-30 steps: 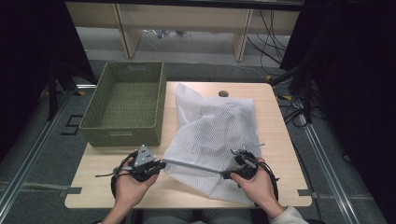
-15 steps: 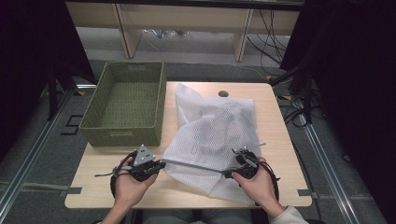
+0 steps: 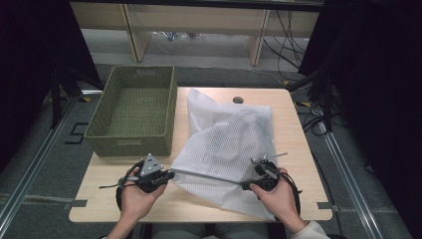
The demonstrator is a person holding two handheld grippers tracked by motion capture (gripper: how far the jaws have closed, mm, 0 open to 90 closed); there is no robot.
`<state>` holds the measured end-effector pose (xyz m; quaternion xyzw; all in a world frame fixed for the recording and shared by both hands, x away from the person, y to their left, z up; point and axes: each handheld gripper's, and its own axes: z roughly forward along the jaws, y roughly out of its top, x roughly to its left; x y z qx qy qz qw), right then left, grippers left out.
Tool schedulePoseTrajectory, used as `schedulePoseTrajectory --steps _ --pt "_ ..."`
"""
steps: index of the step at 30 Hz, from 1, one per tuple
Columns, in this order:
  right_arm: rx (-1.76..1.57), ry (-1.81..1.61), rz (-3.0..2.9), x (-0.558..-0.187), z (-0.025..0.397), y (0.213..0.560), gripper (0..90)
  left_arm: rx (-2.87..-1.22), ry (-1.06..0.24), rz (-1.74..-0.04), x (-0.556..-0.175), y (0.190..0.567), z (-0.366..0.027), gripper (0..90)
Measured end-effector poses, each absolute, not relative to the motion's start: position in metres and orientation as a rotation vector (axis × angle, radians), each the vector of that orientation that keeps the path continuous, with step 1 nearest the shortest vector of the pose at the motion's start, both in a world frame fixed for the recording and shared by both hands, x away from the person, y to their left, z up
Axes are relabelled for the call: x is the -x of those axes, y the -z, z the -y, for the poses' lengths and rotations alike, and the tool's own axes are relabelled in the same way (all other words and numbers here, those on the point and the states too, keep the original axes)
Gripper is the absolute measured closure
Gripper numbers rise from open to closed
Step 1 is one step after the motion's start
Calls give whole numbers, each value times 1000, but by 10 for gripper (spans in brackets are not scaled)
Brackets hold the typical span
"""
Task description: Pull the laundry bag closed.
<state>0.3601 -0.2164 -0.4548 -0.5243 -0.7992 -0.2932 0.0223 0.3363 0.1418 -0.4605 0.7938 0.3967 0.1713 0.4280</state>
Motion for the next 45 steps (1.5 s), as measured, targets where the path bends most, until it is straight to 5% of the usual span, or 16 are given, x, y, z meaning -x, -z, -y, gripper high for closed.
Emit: schedulePoseTrajectory --steps 45 --pt "1704 947 2467 -350 240 445 870 -1975 -437 -1003 -336 462 -143 870"
